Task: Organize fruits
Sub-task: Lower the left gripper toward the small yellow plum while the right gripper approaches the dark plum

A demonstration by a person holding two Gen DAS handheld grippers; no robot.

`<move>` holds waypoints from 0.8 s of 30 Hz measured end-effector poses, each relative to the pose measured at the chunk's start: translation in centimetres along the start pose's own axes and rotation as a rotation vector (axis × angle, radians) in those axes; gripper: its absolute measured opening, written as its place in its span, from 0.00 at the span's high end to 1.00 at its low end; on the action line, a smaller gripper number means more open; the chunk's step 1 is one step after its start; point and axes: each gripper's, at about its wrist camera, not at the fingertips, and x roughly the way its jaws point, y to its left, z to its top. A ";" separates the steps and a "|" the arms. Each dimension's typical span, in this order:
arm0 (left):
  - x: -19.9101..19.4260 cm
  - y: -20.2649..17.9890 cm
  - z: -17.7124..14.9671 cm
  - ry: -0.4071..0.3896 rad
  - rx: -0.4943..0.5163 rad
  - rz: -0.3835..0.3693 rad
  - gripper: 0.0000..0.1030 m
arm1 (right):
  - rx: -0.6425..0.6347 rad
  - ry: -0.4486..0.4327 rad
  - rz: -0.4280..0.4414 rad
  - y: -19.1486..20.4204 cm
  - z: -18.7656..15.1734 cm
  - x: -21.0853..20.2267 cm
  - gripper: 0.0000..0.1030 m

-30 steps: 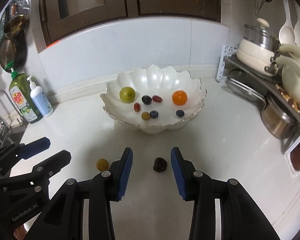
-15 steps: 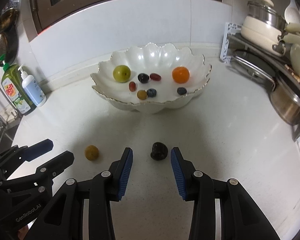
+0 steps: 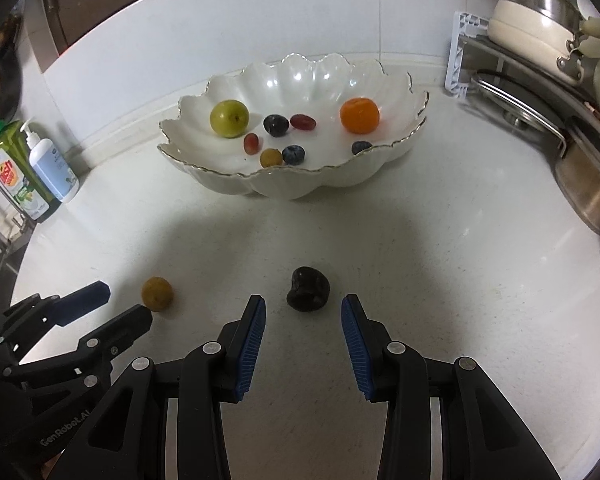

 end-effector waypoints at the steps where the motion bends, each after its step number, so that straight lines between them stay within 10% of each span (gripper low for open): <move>1: 0.3 0.0 0.1 0.004 -0.001 0.002 0.50 | 0.000 0.000 -0.001 -0.1 0.0 0.2 0.60; 24: 2.9 0.2 0.8 0.032 -0.021 0.017 0.60 | 0.009 0.040 0.002 -0.3 0.6 3.3 0.62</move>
